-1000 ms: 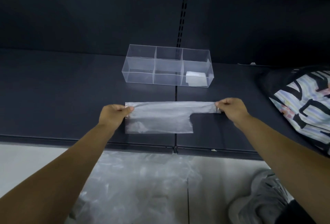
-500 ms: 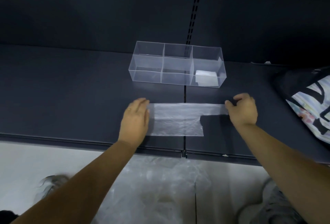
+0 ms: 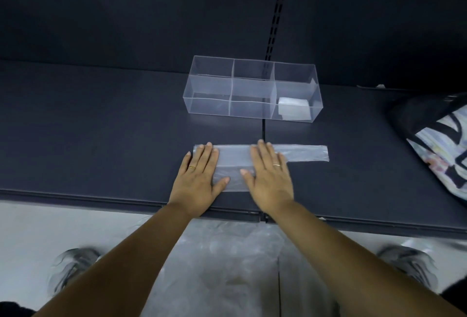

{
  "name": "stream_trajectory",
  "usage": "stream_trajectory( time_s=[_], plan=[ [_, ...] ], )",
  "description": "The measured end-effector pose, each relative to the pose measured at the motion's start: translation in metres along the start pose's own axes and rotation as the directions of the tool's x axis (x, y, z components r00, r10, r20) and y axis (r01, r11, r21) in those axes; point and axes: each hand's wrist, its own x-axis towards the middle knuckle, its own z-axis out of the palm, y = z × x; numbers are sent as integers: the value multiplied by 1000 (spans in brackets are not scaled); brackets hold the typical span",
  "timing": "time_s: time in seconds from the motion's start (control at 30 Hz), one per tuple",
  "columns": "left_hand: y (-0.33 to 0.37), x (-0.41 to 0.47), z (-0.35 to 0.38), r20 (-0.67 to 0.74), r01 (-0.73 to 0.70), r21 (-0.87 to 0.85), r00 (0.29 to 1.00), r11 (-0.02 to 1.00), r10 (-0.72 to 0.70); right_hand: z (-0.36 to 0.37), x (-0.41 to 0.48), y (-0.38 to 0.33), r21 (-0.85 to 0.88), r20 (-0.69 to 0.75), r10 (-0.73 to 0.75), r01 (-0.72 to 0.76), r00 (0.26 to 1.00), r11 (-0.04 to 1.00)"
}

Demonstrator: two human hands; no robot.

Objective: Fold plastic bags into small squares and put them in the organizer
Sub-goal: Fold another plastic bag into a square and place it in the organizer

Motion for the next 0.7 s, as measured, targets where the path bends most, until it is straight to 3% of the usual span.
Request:
stream_trajectory(
  time_s=[0.23,0.33,0.43,0.53,0.7],
  plan=[
    [-21,-9,-7,53,73,41,996,997,-75,-31,-19,80,-69,-66,257,-261,964,963],
    [-10,-18,-18,-16,64,-11,998,998,-64,-41,-39,79,142,-159,145,-123,977,982],
    [21,-28,-25,-98,-135,-115,987,984,124,-37,-60,73,389,-111,53,-6,992,921],
    [50,-28,-19,-80,-245,-190,969,951,234,-32,-64,69,403,-133,118,-55,984,913],
    [68,-20,-7,-12,-155,-223,988,962,157,-39,-50,63,397,-97,112,-64,989,916]
  ],
)
